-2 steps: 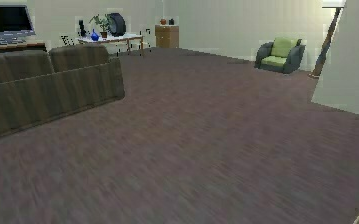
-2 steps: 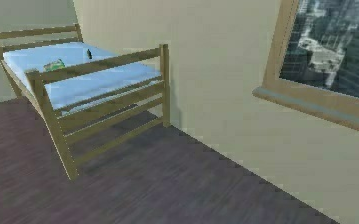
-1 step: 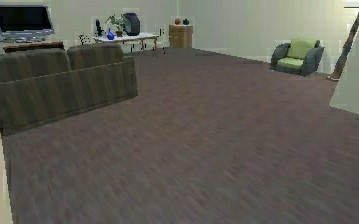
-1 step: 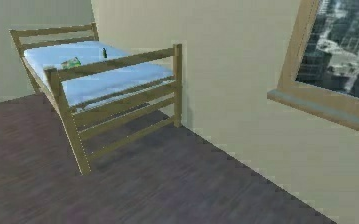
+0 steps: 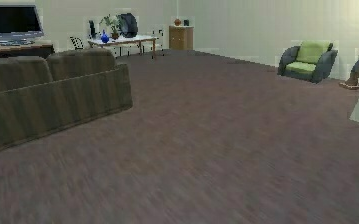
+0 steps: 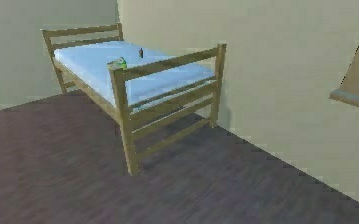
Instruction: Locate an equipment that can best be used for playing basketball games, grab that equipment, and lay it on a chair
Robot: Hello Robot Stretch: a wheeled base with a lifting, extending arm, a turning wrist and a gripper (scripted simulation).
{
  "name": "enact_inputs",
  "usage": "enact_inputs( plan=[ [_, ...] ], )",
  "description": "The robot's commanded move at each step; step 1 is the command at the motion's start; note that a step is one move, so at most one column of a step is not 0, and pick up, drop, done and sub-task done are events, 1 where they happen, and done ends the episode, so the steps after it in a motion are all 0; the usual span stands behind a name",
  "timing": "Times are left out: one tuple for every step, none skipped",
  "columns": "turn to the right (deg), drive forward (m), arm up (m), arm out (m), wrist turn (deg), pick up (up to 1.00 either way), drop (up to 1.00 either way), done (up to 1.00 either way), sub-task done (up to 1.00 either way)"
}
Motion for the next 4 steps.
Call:
enact_inputs(
  plan=[
    [0.0, 1.0, 0.0, 0.0, 0.0, 0.0, 0.0, 0.0, 0.0],
    [0.0, 1.0, 0.0, 0.0, 0.0, 0.0, 0.0, 0.0, 0.0],
    [3.0, 0.0, 0.0, 0.0, 0.0, 0.0, 0.0, 0.0, 0.0],
    [0.0, 1.0, 0.0, 0.0, 0.0, 0.0, 0.0, 0.0, 0.0]
  ],
)
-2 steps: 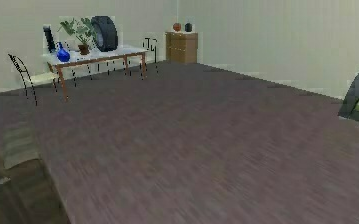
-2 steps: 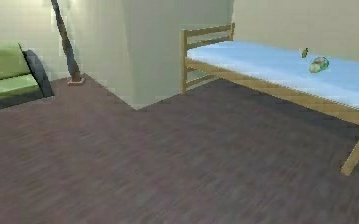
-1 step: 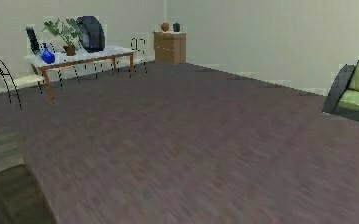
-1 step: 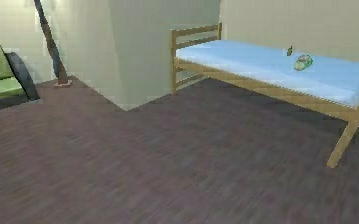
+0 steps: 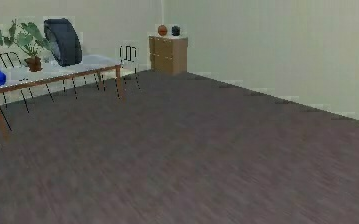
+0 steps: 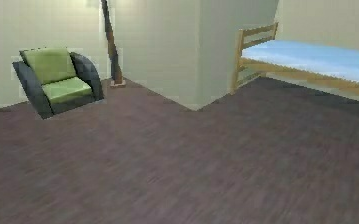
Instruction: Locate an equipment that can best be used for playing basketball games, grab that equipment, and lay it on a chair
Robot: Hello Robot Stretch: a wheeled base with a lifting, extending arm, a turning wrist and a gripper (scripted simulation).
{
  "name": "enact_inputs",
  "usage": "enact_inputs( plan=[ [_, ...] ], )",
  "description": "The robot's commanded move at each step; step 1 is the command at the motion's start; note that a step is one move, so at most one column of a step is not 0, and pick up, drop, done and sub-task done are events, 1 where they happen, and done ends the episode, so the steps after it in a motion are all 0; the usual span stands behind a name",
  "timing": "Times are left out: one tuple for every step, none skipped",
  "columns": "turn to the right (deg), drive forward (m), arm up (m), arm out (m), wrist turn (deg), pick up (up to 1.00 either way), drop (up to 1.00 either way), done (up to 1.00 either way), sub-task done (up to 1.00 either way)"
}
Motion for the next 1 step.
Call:
enact_inputs(
  plan=[
    [0.0, 1.0, 0.0, 0.0, 0.0, 0.0, 0.0, 0.0, 0.0]
  ],
)
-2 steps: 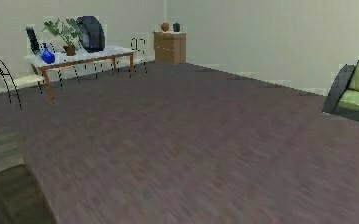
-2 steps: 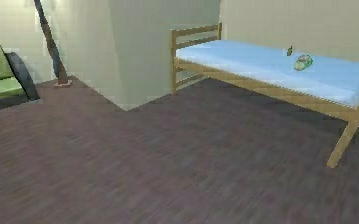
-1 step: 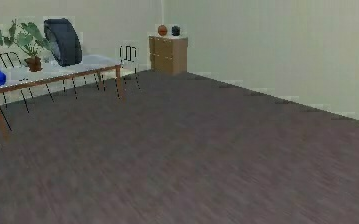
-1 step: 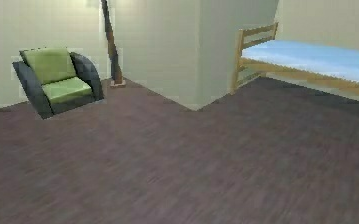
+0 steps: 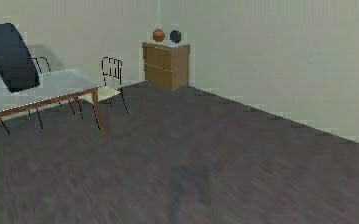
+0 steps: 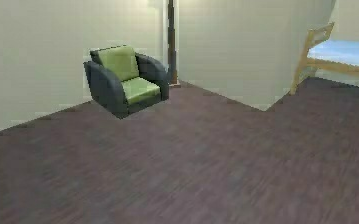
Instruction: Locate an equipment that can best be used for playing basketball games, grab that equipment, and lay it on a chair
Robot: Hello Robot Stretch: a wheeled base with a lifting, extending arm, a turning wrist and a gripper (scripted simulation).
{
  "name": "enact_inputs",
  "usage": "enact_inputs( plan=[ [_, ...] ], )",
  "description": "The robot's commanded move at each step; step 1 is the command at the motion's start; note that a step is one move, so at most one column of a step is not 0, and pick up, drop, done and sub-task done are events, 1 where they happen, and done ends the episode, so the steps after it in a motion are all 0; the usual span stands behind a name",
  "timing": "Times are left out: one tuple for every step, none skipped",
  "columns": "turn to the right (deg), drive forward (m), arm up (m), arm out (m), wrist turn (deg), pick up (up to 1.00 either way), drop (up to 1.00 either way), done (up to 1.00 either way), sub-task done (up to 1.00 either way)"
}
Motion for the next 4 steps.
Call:
enact_inputs(
  plan=[
    [0.0, 1.0, 0.0, 0.0, 0.0, 0.0, 0.0, 0.0, 0.0],
    [0.0, 1.0, 0.0, 0.0, 0.0, 0.0, 0.0, 0.0, 0.0],
    [0.0, 1.0, 0.0, 0.0, 0.0, 0.0, 0.0, 0.0, 0.0],
    [0.0, 0.05, 0.0, 0.0, 0.0, 0.0, 0.0, 0.0, 0.0]
  ],
)
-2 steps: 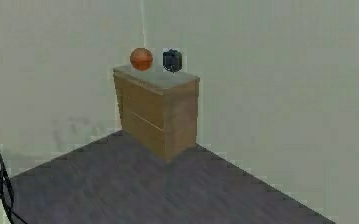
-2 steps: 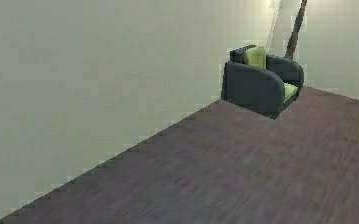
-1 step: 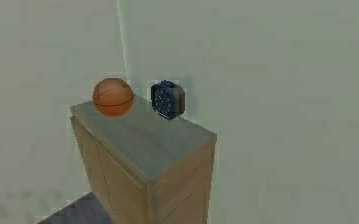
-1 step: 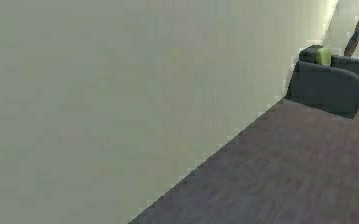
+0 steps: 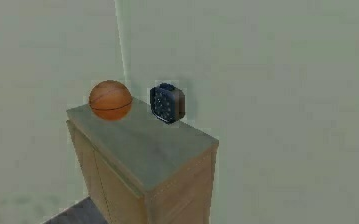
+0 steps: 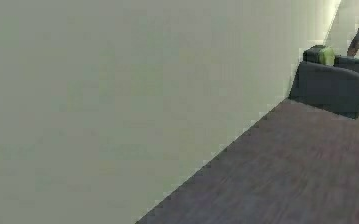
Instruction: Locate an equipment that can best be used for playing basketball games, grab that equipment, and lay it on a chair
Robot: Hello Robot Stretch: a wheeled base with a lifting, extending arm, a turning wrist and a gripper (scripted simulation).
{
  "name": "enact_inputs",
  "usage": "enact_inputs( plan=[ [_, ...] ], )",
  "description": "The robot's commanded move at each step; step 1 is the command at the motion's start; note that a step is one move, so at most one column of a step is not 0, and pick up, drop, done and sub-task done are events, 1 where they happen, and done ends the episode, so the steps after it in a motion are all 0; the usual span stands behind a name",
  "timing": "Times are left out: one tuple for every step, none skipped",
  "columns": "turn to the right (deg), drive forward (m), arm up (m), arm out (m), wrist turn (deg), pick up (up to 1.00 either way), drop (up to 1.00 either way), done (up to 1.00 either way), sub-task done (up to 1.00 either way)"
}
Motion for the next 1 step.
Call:
enact_inputs(
  plan=[
    [-45.0, 0.0, 0.0, 0.0, 0.0, 0.0, 0.0, 0.0, 0.0]
  ],
)
